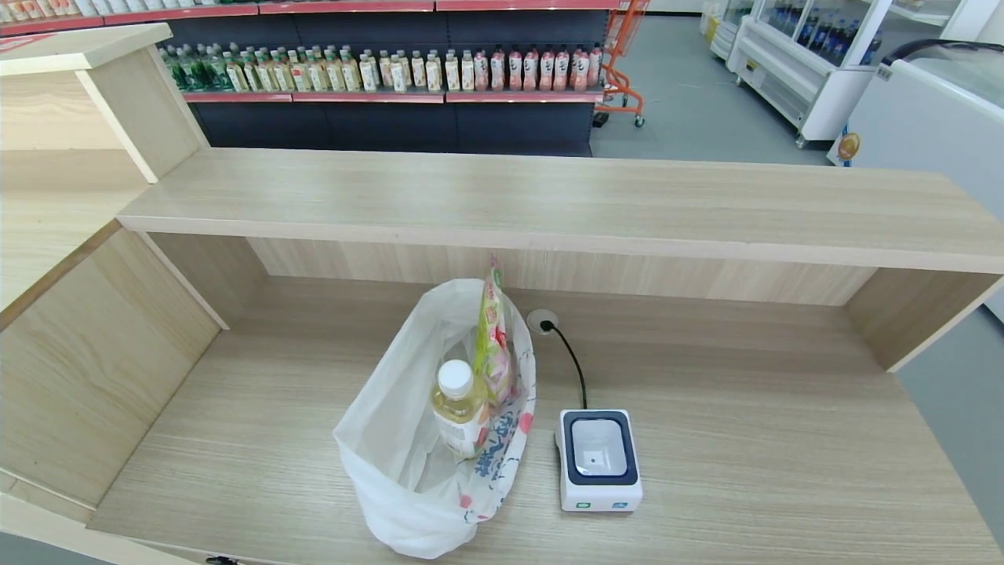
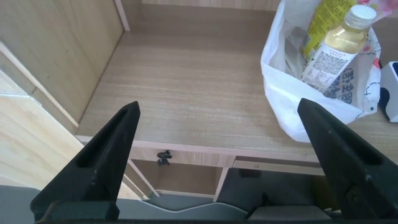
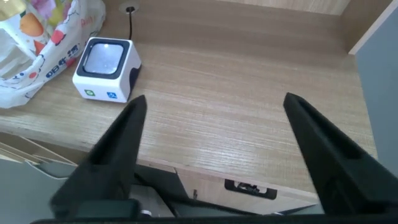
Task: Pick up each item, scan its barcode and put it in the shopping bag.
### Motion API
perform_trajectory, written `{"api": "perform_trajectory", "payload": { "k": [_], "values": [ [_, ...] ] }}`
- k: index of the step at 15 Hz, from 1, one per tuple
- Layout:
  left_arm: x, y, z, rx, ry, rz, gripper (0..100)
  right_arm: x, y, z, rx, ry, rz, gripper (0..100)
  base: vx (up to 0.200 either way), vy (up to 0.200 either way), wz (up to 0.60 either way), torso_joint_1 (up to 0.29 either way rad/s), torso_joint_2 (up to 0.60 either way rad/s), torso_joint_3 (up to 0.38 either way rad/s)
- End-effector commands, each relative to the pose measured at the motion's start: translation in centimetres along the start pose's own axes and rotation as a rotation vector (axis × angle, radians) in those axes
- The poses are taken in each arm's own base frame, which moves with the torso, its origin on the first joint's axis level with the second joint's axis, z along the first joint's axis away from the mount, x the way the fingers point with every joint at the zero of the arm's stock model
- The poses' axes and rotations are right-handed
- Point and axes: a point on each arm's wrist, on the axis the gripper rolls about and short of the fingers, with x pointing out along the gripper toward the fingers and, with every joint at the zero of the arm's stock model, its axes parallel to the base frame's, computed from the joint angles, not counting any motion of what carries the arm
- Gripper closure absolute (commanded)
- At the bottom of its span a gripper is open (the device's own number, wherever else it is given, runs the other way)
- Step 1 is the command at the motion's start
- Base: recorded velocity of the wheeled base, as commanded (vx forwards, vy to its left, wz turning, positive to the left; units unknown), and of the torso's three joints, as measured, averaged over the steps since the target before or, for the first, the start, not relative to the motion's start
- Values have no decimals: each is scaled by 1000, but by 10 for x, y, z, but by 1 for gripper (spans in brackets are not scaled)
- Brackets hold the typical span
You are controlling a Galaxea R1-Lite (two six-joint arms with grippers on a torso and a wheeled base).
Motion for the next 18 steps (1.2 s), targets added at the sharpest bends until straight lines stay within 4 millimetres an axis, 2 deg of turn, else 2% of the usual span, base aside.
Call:
{"api": "perform_trajectory", "payload": {
  "k": [1,18],
  "values": [
    [0,0,0,-1,1,0,0,0,0,0,-7,2,1,100,0,0,0,0,0,0],
    [0,0,0,-1,1,0,0,0,0,0,0,2,1,100,0,0,0,0,0,0]
  ]
}}
